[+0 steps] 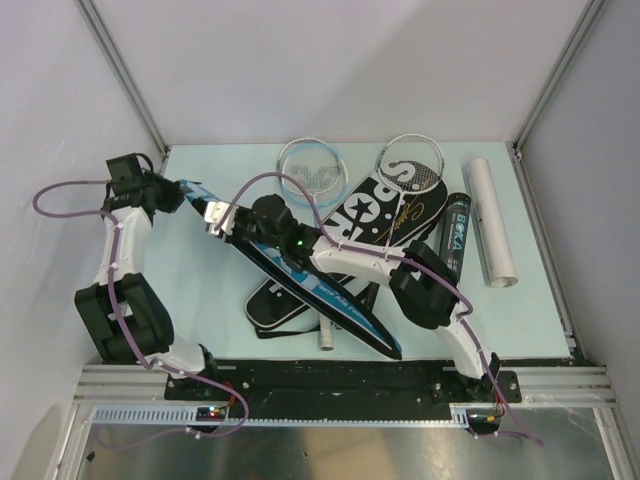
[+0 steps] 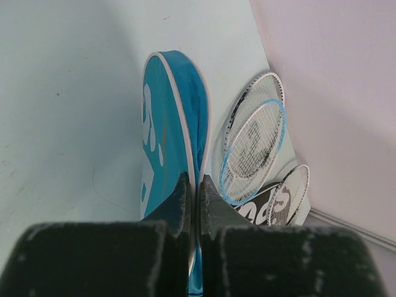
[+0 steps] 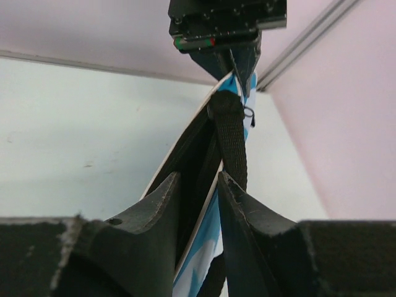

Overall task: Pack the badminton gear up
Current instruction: Zip the racket bag at the center of the board.

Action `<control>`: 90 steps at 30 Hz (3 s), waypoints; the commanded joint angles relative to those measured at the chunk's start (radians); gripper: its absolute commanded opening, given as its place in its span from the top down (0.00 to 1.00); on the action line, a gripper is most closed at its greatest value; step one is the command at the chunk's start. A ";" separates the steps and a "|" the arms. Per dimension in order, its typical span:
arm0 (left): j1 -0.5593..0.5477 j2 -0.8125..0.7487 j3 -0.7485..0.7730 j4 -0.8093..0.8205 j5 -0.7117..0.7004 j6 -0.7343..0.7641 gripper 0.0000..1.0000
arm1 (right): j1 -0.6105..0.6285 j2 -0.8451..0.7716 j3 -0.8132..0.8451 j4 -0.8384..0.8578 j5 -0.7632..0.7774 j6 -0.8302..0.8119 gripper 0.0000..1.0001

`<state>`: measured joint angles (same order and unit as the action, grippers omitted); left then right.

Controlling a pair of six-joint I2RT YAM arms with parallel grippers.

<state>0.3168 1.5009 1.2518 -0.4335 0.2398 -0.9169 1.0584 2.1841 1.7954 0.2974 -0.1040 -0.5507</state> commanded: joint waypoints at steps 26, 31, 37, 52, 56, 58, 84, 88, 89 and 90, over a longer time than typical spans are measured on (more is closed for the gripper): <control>0.005 -0.072 -0.050 -0.034 0.102 -0.068 1.00 | -0.005 0.201 0.279 0.076 -0.105 -0.314 0.64; 0.005 -0.083 -0.057 -0.033 0.109 -0.069 1.00 | -0.010 0.220 0.317 0.064 -0.117 -0.303 0.64; 0.005 -0.094 -0.065 -0.034 0.101 -0.071 1.00 | -0.016 0.239 0.349 0.036 -0.134 -0.306 0.63; 0.006 -0.104 -0.076 -0.034 0.083 -0.046 1.00 | -0.033 0.263 0.388 -0.019 -0.121 -0.265 0.64; 0.006 -0.106 -0.071 -0.034 0.093 -0.040 1.00 | -0.037 0.262 0.382 -0.026 -0.104 -0.259 0.60; 0.007 -0.106 -0.071 -0.034 0.098 -0.038 1.00 | -0.038 0.264 0.382 -0.026 -0.094 -0.255 0.56; 0.007 -0.106 -0.077 -0.033 0.105 -0.038 1.00 | -0.037 0.272 0.425 -0.074 -0.188 -0.170 0.57; 0.007 -0.109 -0.073 -0.033 0.105 -0.037 1.00 | -0.036 0.284 0.450 -0.078 -0.209 -0.156 0.52; 0.007 -0.111 -0.073 -0.034 0.104 -0.037 1.00 | -0.037 0.288 0.458 -0.079 -0.210 -0.151 0.51; 0.007 -0.113 -0.072 -0.034 0.103 -0.037 1.00 | -0.039 0.293 0.464 -0.078 -0.210 -0.144 0.51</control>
<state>0.3279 1.4452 1.1782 -0.4332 0.2668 -0.9501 1.0252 2.4462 2.1918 0.2127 -0.2783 -0.7261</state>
